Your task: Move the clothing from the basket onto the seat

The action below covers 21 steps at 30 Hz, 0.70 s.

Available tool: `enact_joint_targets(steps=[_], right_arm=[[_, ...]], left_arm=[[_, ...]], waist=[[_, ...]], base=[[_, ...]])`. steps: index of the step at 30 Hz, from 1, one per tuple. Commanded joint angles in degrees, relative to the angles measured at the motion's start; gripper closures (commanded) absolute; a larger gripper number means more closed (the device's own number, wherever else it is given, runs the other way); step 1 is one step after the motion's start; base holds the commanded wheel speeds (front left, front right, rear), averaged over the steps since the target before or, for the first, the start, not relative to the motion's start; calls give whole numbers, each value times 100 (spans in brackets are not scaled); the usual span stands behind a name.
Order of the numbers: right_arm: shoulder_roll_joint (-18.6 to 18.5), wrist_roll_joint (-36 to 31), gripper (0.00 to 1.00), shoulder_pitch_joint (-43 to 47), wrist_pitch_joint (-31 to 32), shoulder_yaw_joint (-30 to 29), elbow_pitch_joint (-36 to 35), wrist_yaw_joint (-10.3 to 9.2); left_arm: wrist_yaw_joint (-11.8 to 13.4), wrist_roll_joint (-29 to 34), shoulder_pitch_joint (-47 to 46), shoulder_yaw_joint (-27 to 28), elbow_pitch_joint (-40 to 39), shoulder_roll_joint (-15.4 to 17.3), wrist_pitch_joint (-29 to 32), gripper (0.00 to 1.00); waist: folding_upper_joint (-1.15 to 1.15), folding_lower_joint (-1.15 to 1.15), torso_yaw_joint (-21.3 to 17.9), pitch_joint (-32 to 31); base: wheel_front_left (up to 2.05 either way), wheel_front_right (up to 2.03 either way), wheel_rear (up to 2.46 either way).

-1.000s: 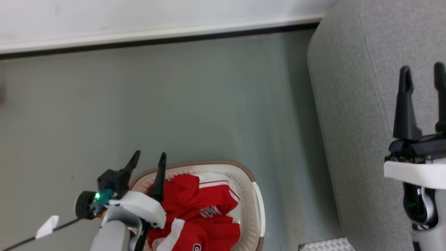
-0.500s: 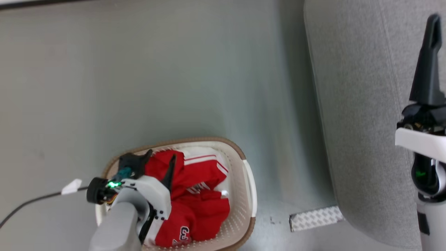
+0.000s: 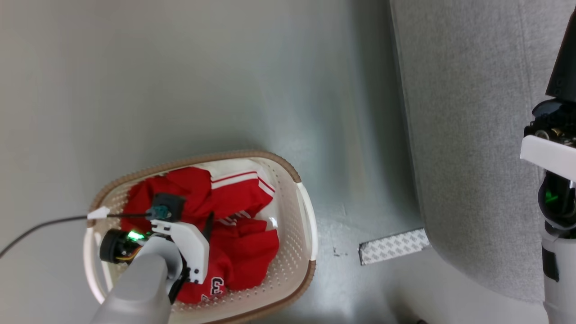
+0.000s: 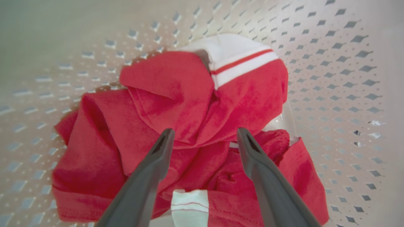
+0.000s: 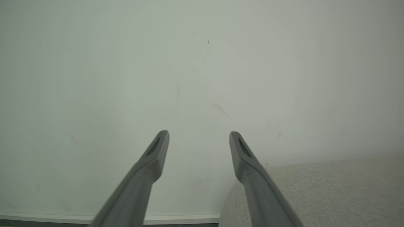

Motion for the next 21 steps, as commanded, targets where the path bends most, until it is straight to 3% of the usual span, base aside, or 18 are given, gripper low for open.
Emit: enact_joint_targets(steps=[1,7,12,21], right_arm=[[32,-5,0,-113,4,-2,-36,17],[64,28,0,-278,4,11,-99,17],[114,64,0,-450,4,92,-130,17],[178,119,0,-707,4,197,-215,17]], left_arm=[[13,36,-80,-45,55,62,99,0],[16,58,-302,-185,172,222,700,0],[237,104,-545,-238,207,382,1247,0],[437,98,-961,-314,225,590,1424,0]], waist=[[0,-1,-78,162],[0,-1,-180,505],[0,-1,-323,825],[0,-1,-581,1260]], base=[[0,0,0],[0,0,0],[0,0,0],[0,0,0]])
